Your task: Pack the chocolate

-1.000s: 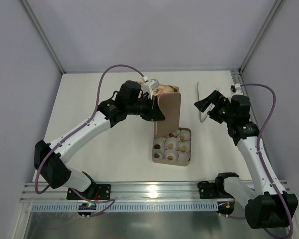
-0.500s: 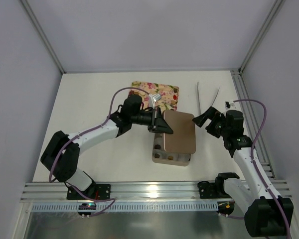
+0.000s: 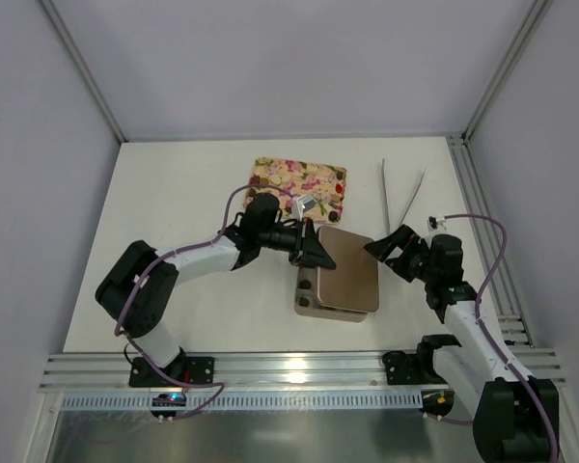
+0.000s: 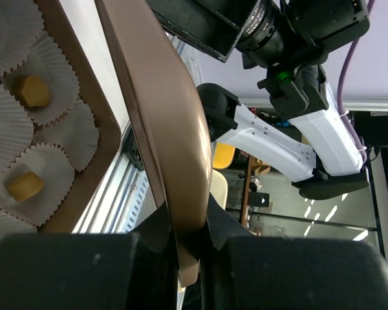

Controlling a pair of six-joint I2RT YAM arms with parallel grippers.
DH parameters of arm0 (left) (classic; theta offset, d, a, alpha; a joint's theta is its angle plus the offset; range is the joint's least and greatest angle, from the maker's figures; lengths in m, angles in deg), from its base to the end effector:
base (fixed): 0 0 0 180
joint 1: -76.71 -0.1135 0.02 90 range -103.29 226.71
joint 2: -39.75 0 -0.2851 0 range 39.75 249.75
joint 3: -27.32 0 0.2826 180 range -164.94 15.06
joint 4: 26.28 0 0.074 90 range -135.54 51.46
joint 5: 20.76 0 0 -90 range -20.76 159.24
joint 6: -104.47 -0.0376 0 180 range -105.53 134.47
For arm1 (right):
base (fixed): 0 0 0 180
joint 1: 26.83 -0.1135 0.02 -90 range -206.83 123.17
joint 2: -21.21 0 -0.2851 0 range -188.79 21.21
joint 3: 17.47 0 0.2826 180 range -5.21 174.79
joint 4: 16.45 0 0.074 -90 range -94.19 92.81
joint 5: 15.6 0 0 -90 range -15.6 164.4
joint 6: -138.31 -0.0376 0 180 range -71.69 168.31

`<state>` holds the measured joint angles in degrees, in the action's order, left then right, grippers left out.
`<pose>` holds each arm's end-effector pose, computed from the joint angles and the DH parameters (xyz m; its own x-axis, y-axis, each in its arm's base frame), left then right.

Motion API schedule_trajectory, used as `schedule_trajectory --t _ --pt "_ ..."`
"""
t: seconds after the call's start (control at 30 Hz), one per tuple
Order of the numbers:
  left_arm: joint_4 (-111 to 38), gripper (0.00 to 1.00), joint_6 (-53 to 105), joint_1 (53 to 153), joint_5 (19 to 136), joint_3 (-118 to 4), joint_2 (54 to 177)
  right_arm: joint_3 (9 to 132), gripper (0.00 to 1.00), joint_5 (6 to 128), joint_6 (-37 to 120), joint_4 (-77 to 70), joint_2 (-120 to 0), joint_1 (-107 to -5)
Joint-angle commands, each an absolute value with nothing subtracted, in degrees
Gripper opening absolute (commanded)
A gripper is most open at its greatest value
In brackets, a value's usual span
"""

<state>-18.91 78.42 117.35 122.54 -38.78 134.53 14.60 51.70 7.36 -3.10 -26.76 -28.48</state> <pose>0.2699 -0.2714 0.2269 -0.9800 0.1336 -0.1474 0.1721 0.1982 -0.9649 0.1952 0.0201 0.1947 -0.6069 0.5874 -0.5354 0.0458 0.6984 0.7143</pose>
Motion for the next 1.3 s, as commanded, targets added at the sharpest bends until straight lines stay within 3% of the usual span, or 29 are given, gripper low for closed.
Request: schedule_trajectory --t 0.0,0.5,1.13,1.27 --pt "-10.3 0.02 79.7 116.6 126.5 -38.6 134.5 11.8 1.0 48.3 3.9 -12.8 -25.5 -28.7" --pt "-7.7 0.02 80.7 113.4 130.1 -36.3 137.3 1.5 1.0 42.9 -5.6 -31.8 -29.2 -28.7" --pt "-7.1 0.03 81.1 111.3 130.9 -34.9 140.5 -0.7 1.0 41.3 -8.9 -33.4 -26.2 -28.8" --pt "-7.2 0.09 81.0 110.8 130.9 -34.4 141.0 -1.0 1.0 41.2 -8.9 -33.1 -25.9 -28.7"
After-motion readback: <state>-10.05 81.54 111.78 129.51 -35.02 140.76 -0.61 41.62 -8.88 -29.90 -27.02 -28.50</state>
